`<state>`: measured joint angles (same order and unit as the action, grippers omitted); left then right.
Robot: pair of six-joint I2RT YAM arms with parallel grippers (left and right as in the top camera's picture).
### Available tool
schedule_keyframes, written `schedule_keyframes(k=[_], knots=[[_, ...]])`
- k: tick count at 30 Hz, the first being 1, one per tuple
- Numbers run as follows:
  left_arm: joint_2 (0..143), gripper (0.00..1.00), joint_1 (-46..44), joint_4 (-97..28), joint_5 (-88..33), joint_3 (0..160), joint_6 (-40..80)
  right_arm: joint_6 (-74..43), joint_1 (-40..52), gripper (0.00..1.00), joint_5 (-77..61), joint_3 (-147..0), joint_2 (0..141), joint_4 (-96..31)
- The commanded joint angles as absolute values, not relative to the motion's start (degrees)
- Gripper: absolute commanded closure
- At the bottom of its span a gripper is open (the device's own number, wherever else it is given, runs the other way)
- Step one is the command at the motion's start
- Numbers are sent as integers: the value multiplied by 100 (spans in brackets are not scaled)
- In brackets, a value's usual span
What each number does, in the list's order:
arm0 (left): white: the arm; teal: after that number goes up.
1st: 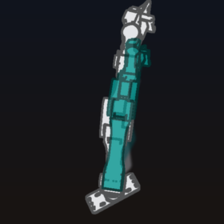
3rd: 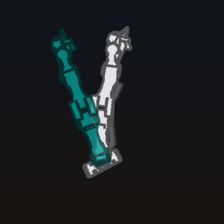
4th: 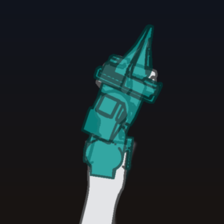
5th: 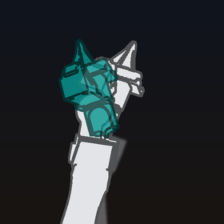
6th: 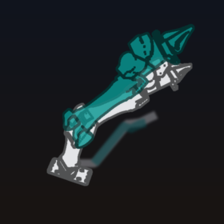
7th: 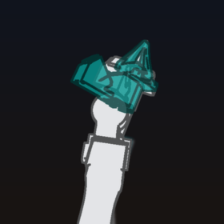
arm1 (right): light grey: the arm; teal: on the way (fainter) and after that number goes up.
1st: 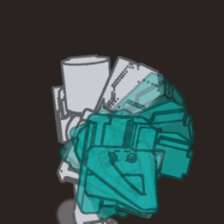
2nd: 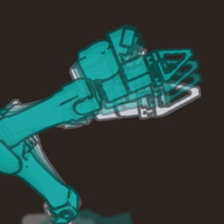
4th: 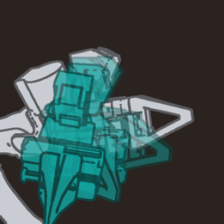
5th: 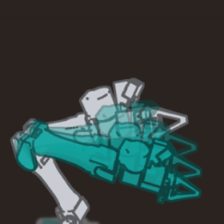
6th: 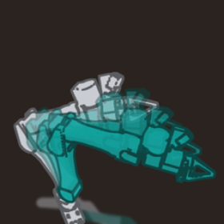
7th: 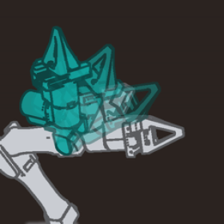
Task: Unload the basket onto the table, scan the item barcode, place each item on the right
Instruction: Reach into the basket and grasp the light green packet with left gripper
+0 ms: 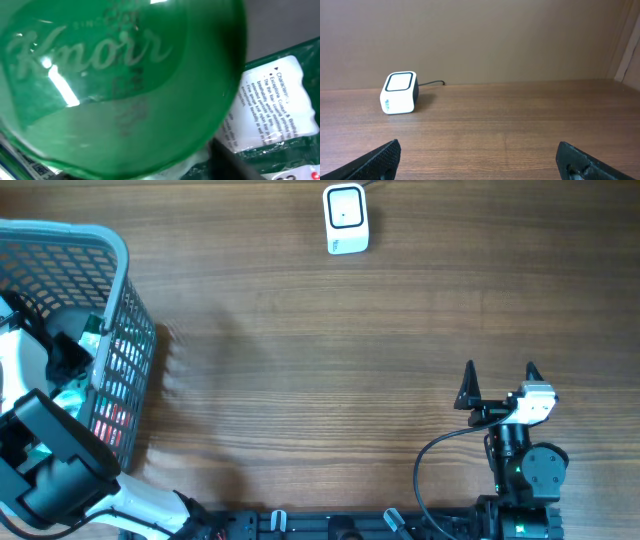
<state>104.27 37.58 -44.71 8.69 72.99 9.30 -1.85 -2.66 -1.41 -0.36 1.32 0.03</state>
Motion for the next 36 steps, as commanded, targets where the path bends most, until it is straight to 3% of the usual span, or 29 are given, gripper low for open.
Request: schedule_keyframes(k=[1, 2, 3, 5, 11, 14, 18, 21, 25, 36], knots=[[10514, 67, 3763, -4593, 779, 7338, 895, -235, -231, 0, -91, -32, 134, 23], [10514, 60, 3763, -4641, 891, 7338, 895, -237, -231, 0, -91, -32, 134, 23], [10514, 30, 3763, -4685, 1002, 7338, 895, -235, -231, 0, -89, -32, 134, 23], [10514, 16, 3769, -4740, 1092, 7338, 904, -235, -231, 0, -91, -32, 134, 23], [10514, 15, 3774, -4722, 1098, 7216, 923, -237, -231, 0, -89, -32, 134, 23], [10514, 29, 3778, -4681, 1103, 7067, 923, -235, -231, 0, -91, -32, 134, 23], [10514, 33, 3778, -4497, 1120, 6816, 923, -235, -231, 0, -89, -32, 134, 23], [10514, 52, 3778, -4353, 1120, 6619, 923, -237, -231, 0, -89, -32, 134, 23], [10503, 94, 3771, -4368, 1114, 6685, 943, -235, -231, 0, -89, -32, 134, 23], [9791, 96, 3420, -5636, 1103, 8484, 980, -237, -231, 0, -91, -32, 134, 23]])
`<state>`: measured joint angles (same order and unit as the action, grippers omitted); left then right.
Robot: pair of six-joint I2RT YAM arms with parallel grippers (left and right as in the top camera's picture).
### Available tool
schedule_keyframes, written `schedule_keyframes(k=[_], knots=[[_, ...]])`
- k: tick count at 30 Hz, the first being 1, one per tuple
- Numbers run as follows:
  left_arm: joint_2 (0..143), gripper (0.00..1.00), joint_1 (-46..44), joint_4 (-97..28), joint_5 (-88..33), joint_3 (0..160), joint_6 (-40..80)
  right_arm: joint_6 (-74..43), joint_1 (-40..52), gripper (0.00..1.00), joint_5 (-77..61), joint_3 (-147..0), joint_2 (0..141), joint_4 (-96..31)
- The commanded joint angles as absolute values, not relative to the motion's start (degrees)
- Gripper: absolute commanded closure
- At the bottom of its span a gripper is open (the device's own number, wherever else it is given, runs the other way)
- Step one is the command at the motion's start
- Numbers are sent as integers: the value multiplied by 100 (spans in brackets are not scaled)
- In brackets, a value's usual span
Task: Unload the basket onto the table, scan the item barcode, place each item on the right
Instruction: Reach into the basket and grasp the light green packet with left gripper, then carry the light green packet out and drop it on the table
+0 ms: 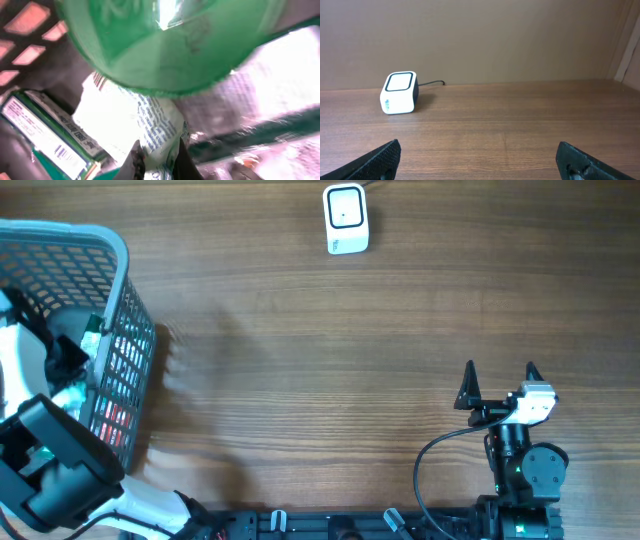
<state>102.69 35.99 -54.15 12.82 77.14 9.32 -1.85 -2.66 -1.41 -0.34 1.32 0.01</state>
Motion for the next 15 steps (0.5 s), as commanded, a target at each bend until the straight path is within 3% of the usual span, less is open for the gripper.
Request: schedule_keyframes(k=[1, 7, 15], knots=[[9660, 96, 3361, -5776, 1140, 8735, 982, -237, -231, 0, -91, -32, 134, 23], [8713, 96, 3114, -6104, 1249, 9601, 982, -237, -204, 0, -91, -32, 134, 23], [7070, 96, 2891, -5920, 1245, 9636, 943, -235, 75, 0, -89, -32, 134, 23]])
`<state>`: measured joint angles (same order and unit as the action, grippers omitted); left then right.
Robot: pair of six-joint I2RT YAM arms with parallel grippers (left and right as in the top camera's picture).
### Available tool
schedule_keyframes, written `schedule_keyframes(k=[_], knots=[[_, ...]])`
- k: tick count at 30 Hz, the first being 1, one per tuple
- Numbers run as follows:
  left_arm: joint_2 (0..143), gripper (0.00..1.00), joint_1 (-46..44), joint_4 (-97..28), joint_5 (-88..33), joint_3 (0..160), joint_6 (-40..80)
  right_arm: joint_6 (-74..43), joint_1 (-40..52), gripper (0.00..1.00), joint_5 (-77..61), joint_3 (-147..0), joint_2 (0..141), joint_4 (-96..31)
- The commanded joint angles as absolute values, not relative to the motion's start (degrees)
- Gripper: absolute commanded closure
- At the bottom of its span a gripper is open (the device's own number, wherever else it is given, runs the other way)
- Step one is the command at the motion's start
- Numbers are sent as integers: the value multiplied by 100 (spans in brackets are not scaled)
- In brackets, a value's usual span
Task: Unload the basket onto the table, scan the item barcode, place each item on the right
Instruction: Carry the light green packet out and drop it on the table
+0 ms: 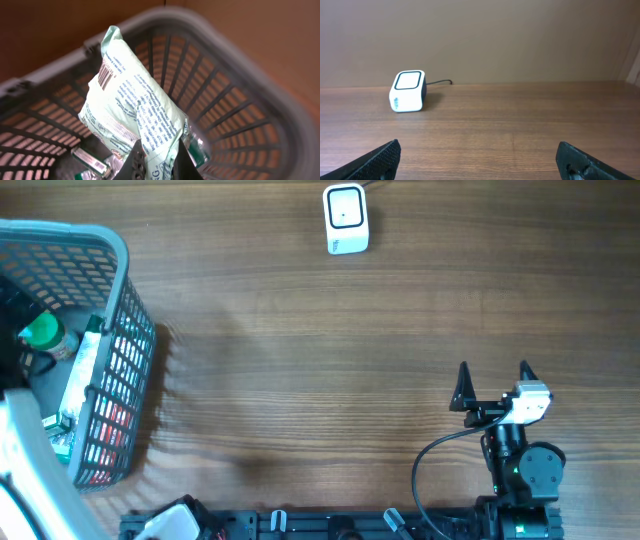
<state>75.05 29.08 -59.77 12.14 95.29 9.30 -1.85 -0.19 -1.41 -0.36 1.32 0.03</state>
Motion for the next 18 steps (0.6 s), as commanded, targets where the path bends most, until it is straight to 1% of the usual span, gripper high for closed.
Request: schedule_keyframes(k=[1, 4, 7, 9, 11, 13, 18], knots=[[6938, 96, 2891, -5940, 1155, 9636, 950, -235, 97, 0, -91, -32, 134, 23], [6632, 96, 2786, -5927, 510, 9636, 1149, -237, 134, 0, -91, -32, 134, 21], [6377, 96, 2377, -5800, -578, 9636, 1734, -235, 132, 0, -91, -32, 134, 23], [6318, 96, 2038, -5739, -1179, 9636, 2010, -235, 132, 0, -89, -32, 134, 23], [6292, 96, 1483, -5787, -1710, 9633, 2375, -237, 132, 0, -89, -32, 134, 23], [6307, 96, 812, -6005, -1719, 9633, 2602, -235, 132, 0, -91, -32, 134, 23], [6746, 96, -967, -6768, -1151, 9537, 2644, -237, 132, 0, -89, -32, 134, 23]])
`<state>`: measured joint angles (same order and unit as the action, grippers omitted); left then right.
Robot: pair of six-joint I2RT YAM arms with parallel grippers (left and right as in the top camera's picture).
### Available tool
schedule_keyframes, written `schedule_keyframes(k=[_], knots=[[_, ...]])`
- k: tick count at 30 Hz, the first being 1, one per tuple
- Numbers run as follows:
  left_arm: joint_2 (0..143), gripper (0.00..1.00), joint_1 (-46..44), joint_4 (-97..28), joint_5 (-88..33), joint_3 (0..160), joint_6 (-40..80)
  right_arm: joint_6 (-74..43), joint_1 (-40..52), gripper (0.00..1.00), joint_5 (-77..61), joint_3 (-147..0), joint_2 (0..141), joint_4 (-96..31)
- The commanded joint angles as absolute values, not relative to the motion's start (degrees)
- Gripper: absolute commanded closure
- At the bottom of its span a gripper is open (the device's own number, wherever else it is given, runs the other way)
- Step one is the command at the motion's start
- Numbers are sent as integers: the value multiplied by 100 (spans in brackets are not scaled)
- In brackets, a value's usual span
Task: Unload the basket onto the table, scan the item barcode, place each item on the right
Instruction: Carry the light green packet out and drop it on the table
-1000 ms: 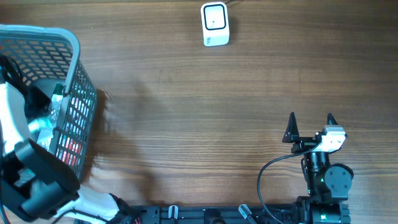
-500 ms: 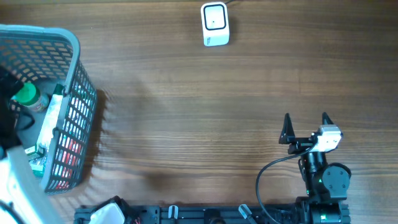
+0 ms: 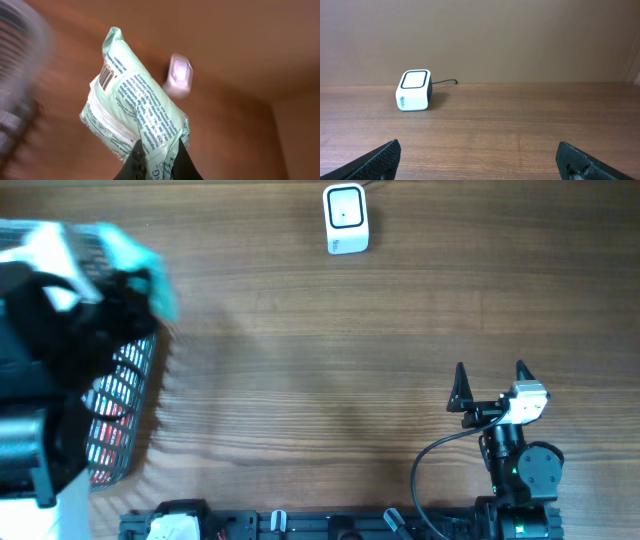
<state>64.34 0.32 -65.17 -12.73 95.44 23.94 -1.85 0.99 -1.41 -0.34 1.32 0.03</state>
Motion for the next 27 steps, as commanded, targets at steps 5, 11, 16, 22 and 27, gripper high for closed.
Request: schedule_keyframes(k=[5, 11, 16, 22, 27], knots=[[7544, 96, -2484, -6886, -362, 9089, 2792, -235, 132, 0, -91, -32, 134, 23], [8733, 96, -3369, -6539, 633, 8420, 2792, -235, 132, 0, -91, -32, 134, 21], [9640, 96, -3514, -5763, 543, 7856, 2797, -237, 132, 0, -89, -32, 134, 23], [10506, 91, -3557, -5260, 340, 7686, 2797, -235, 132, 0, -91, -32, 134, 23], [10503, 52, -3726, -5057, 193, 7688, 2792, -237, 132, 0, -91, -32, 134, 23]])
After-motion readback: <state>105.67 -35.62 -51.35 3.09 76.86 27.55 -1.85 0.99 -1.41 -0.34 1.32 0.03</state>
